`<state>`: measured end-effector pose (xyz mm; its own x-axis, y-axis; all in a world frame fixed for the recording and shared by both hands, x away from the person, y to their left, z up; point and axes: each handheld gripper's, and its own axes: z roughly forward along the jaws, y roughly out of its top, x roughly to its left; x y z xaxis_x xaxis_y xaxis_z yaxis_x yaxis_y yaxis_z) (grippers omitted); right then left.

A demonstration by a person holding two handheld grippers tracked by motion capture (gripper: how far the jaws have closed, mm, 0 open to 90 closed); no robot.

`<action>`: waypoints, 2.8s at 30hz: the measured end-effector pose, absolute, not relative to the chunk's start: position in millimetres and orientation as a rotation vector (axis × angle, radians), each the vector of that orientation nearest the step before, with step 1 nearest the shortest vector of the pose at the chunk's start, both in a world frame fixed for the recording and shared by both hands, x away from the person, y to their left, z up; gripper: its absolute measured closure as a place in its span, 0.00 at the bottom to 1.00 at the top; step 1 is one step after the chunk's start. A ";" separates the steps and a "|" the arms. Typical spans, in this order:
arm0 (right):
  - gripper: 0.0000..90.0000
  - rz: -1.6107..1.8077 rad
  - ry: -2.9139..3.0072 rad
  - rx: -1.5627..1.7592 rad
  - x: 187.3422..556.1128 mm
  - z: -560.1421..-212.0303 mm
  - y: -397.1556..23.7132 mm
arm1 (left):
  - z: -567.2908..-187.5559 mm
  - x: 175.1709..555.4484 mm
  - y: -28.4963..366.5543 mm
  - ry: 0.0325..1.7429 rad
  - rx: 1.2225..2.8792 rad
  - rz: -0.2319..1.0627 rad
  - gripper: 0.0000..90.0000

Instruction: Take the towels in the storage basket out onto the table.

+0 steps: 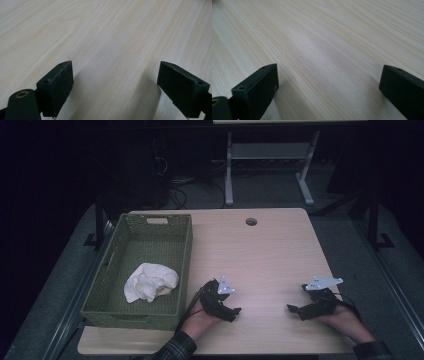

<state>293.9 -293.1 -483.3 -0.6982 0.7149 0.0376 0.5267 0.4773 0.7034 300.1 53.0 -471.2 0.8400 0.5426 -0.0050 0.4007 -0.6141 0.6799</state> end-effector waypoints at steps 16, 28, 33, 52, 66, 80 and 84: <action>0.02 1.039 2.464 1.060 293.9 -483.5 -293.0 | -458.2 298.1 57.8 0.733 2.296 0.288 0.14; 0.02 1.037 2.465 1.055 294.1 -483.5 -293.3 | -446.6 297.3 58.9 0.746 2.290 0.306 0.15; 0.02 1.040 2.463 1.061 293.9 -483.5 -293.0 | -443.4 297.5 58.9 0.743 2.292 0.303 0.15; 0.02 1.040 2.463 1.062 293.9 -483.5 -292.9 | -427.4 300.0 59.5 0.730 2.272 0.290 0.15; 0.02 1.040 2.463 1.059 294.0 -483.5 -293.0 | -410.4 304.2 59.1 0.730 2.263 0.277 0.15; 0.02 1.038 2.464 1.055 294.1 -483.5 -293.3 | -391.6 309.3 58.4 0.698 2.249 0.242 0.15; 0.02 1.037 2.464 1.054 294.1 -483.5 -293.3 | -382.9 311.7 59.9 0.673 2.251 0.253 0.15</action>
<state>294.1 -293.3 -483.5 -0.7001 0.7133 0.0336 0.5226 0.4797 0.7048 311.7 59.9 -382.9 0.8415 0.5396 -0.0253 0.3893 -0.5734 0.7209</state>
